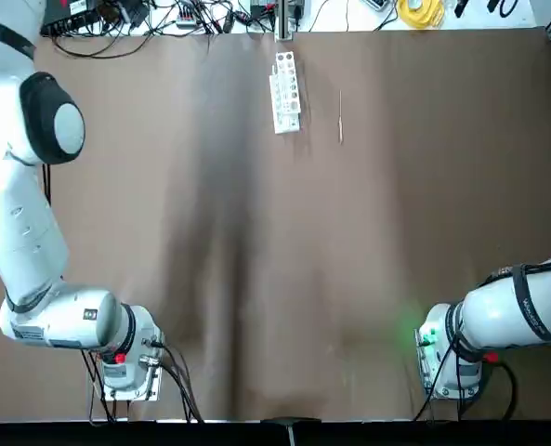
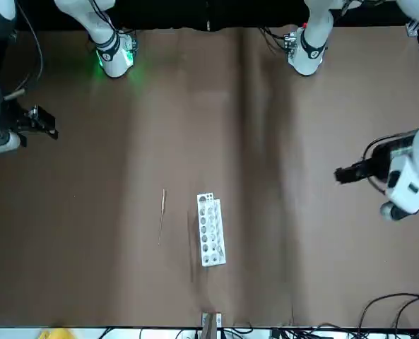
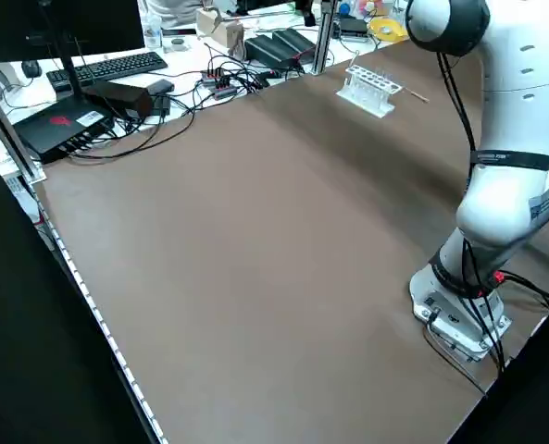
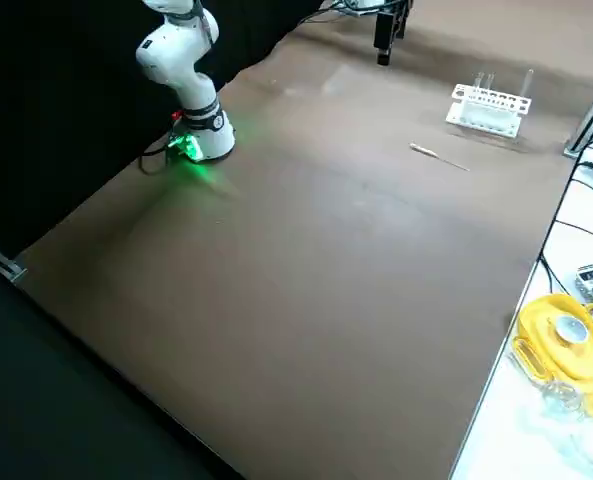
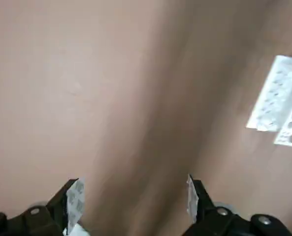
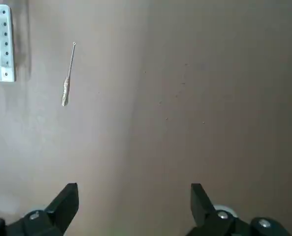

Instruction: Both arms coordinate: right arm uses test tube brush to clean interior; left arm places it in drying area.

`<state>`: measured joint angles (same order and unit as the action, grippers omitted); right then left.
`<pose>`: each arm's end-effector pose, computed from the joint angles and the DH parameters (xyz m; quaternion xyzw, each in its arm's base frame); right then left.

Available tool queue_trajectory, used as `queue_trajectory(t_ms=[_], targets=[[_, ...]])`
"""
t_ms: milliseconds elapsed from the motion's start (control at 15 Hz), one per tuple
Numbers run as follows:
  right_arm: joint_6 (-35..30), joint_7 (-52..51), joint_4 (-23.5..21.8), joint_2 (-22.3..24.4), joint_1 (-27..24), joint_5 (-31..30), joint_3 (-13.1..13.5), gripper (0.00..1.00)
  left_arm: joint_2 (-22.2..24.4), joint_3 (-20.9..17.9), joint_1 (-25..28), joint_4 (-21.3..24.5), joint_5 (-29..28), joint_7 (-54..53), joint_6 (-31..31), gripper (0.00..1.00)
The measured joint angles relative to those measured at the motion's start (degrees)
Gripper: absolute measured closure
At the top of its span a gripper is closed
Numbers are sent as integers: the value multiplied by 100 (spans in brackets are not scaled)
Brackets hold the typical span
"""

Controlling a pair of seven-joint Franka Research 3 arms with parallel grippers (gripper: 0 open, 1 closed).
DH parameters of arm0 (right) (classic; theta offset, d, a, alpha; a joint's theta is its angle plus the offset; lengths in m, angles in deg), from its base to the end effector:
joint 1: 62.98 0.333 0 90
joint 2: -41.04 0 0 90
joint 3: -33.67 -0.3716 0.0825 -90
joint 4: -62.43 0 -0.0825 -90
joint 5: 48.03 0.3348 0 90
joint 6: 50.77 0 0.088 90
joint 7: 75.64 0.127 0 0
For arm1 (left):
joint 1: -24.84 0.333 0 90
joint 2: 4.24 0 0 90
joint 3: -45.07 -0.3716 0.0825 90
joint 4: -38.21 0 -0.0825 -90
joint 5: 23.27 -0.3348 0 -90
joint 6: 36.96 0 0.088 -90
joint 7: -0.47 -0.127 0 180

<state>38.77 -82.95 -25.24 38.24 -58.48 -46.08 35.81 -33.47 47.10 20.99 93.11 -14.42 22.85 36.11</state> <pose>0.5213 0.0264 0.6515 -0.9963 -0.0843 0.0074 0.0164 0.6350 -0.0807 0.5940 0.9835 0.1286 -0.1133 0.0585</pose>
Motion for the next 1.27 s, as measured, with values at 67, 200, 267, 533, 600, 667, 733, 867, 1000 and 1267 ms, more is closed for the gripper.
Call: queue_trajectory(t_ms=[67, 200, 267, 533, 600, 667, 733, 867, 1000, 1267], targets=[[13, -3, -61, 85, -31, -1, 1, 0, 145, -1, 76, 148, -150, -256, 0, 1], [23, -12, -112, 178, -75, -1, 2, 0, 507, 1, 237, 680, -255, -564, 298, 1], [30, -12, -129, 198, -81, -1, 2, 0, 777, 1, 298, 1170, -266, -768, 715, 1], [57, -12, -184, 207, -82, -3, 1, 0, 2079, 17, 321, 3371, -273, -1134, 2195, 1], [59, -13, -192, 207, -82, -4, 1, 0, 2297, 22, 319, 3596, -275, -1134, 2213, 1], [61, -13, -197, 207, -82, -4, 1, 0, 2466, 18, 319, 3686, -278, -1134, 2162, 1], [62, -13, -202, 207, -82, -4, 1, 0, 2589, 7, 320, 3673, -289, -1134, 2050, 1], [84, -13, -214, 207, -82, -4, 0, 0, 2827, 29, 316, 3500, -754, -1216, 1656, 1], [90, -13, -220, 207, -82, -5, 1, 0, 2938, 58, 307, 3445, -980, -1242, 1582, 1], [101, -13, -221, 207, -83, -7, 1, 0, 2985, 64, 304, 3440, -1018, -1464, 1567, 1]])
